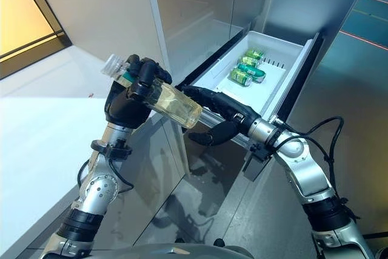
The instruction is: Put drinks into fridge and close the fridge
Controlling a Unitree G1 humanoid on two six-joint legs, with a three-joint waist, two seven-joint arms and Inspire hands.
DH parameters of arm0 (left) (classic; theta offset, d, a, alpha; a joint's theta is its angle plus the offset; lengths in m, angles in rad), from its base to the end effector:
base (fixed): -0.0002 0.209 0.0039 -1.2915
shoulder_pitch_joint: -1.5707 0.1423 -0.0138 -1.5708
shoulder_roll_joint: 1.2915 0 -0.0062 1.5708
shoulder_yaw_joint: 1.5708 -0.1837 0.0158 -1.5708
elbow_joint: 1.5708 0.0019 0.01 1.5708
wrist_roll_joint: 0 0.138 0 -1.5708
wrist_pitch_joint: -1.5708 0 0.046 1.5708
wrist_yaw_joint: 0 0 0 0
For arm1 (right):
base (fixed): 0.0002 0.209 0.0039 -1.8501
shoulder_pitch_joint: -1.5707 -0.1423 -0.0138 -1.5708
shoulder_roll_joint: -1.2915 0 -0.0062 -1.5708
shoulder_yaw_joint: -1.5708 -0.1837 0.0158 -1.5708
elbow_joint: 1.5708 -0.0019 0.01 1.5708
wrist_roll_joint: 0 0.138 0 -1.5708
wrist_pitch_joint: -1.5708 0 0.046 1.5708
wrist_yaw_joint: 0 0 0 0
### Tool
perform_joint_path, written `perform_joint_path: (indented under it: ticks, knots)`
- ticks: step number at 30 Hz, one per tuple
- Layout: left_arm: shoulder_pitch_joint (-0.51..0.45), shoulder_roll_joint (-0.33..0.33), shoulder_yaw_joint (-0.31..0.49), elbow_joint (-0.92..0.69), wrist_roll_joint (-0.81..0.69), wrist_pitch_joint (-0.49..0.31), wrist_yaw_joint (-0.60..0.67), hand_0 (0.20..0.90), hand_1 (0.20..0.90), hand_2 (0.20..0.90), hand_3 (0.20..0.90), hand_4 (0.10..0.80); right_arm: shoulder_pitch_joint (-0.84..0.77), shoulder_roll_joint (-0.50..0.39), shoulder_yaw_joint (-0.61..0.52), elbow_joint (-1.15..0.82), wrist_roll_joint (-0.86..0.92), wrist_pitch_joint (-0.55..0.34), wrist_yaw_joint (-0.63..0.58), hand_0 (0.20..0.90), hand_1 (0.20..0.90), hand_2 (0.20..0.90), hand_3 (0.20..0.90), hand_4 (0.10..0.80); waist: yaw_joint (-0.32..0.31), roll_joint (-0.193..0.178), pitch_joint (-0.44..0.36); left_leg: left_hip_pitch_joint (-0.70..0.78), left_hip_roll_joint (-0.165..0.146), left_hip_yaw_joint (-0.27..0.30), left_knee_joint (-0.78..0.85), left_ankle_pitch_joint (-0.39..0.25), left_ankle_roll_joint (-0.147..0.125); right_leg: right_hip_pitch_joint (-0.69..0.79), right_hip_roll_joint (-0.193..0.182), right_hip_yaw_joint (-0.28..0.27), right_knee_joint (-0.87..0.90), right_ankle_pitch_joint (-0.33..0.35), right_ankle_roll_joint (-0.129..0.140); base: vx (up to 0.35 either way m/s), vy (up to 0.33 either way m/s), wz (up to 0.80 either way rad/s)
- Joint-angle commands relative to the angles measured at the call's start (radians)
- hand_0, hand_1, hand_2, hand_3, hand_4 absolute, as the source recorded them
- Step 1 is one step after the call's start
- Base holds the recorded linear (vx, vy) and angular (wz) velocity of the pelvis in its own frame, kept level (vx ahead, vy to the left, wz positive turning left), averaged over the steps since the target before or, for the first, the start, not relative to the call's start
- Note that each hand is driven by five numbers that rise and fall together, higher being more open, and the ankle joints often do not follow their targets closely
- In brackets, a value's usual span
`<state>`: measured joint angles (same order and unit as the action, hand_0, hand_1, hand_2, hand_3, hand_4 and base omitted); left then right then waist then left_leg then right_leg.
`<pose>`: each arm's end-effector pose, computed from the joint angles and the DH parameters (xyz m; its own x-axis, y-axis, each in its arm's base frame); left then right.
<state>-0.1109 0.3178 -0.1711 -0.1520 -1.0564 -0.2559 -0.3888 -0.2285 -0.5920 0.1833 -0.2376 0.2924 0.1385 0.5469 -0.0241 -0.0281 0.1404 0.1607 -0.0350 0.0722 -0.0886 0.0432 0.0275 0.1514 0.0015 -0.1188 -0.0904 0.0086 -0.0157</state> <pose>0.2181 0.1697 0.0997 0.7404 -0.3196 0.5913 0.6336 0.6257 -0.4551 0.2324 -0.1895 0.1354 0.6806 0.7321 -0.0270 -0.6846 0.6224 -0.3793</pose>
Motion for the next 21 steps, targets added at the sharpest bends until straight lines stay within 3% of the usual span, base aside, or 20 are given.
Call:
perform_joint_path:
  ticks: [1,8,16,21]
  knots:
    - [-0.214,0.004,-0.038,-0.118,0.021,-0.090,-0.024,0.300,0.300,0.300,0.200,0.100,-0.177,-0.012,0.009,-0.087,0.051,-0.053,0.012,0.900,0.900,0.900,0.900,0.800,0.000,-0.011,-0.077,0.002,-0.011,0.001,0.001,-0.081,-0.006,-0.012,-0.012,-0.018,0.053,-0.030,0.067,0.000,0.000,0.00]
    - [-0.248,0.004,-0.087,-0.100,0.133,-0.137,0.042,0.300,0.300,0.300,0.200,0.100,-0.221,0.017,0.081,-0.085,0.076,-0.009,0.034,0.900,0.900,0.900,0.900,0.800,0.000,-0.014,-0.074,0.001,-0.010,-0.001,0.001,-0.079,-0.005,-0.014,-0.010,-0.014,0.053,-0.029,0.066,0.000,0.000,0.00]
    - [-0.252,0.017,-0.116,-0.070,0.209,-0.129,0.065,0.300,0.300,0.300,0.200,0.100,-0.251,0.038,0.110,-0.075,0.105,-0.019,0.000,0.900,0.900,0.900,0.900,0.800,0.006,-0.013,-0.073,0.004,-0.009,0.001,0.001,-0.078,-0.006,-0.011,-0.008,-0.015,0.053,-0.029,0.064,0.000,0.000,0.00]
    - [-0.249,0.018,-0.128,-0.050,0.252,-0.144,0.080,0.300,0.300,0.300,0.200,0.100,-0.255,0.057,0.116,-0.069,0.153,0.026,-0.018,0.900,0.900,0.900,0.900,0.800,0.007,-0.012,-0.072,0.005,-0.007,0.004,0.001,-0.076,-0.006,-0.010,-0.007,-0.016,0.055,-0.030,0.063,0.000,0.000,0.00]
